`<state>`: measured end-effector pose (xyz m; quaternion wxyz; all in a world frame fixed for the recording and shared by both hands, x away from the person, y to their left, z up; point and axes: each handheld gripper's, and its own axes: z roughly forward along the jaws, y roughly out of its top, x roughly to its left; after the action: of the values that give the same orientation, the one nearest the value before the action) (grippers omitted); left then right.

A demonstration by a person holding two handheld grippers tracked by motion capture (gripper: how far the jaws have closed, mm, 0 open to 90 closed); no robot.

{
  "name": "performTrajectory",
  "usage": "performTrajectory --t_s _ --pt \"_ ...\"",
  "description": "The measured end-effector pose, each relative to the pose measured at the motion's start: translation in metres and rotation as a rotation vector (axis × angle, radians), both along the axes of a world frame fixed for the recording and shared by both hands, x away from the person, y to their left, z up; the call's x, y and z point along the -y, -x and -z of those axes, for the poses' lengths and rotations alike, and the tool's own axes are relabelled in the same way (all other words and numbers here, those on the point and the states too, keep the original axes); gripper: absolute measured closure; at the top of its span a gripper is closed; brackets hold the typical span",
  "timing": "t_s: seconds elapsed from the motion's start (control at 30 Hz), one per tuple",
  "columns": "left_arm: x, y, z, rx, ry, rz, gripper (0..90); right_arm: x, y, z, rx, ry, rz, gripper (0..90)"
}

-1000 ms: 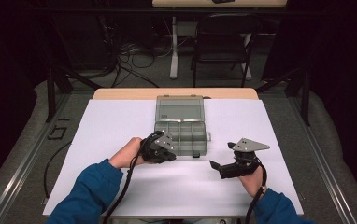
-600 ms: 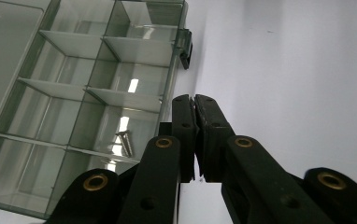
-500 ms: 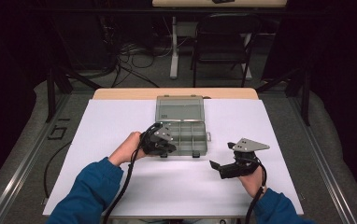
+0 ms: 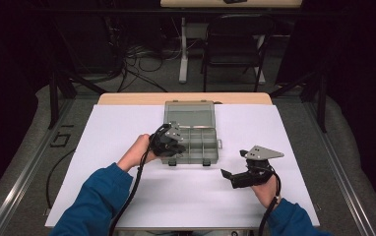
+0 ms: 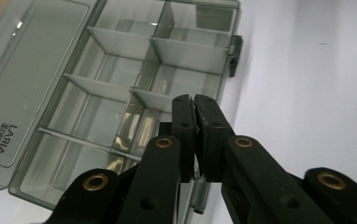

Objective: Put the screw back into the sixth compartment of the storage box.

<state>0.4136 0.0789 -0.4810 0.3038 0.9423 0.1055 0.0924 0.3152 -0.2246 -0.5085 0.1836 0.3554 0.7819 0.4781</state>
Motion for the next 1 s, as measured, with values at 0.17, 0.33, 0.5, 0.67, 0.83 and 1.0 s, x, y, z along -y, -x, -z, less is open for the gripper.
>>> performTrajectory --t_s 0.17,0.33,0.5,0.67,0.83,1.0 --pt "0.003 -0.006 0.006 -0.011 0.001 -0.032 86.8 0.001 0.001 -0.001 -0.014 0.018 -0.003 0.0" --pt "0.004 -0.013 0.012 -0.019 -0.018 -0.058 86.7 0.0 0.0 0.0 -0.002 0.0 -0.001 0.0" --pt "0.003 -0.018 0.018 -0.039 -0.012 -0.075 86.7 0.0 0.0 0.0 -0.002 0.001 -0.002 0.0" --pt "0.004 -0.02 0.023 -0.049 -0.007 -0.086 86.6 0.0 0.001 0.0 -0.004 -0.001 -0.001 0.0" --pt "0.002 -0.021 0.022 -0.061 0.028 -0.092 83.2 0.0 0.001 0.0 -0.001 -0.002 0.002 0.0" --pt "0.0 -0.02 0.02 -0.078 0.05 -0.092 65.9 0.0 0.001 0.0 -0.001 -0.004 0.001 0.0"
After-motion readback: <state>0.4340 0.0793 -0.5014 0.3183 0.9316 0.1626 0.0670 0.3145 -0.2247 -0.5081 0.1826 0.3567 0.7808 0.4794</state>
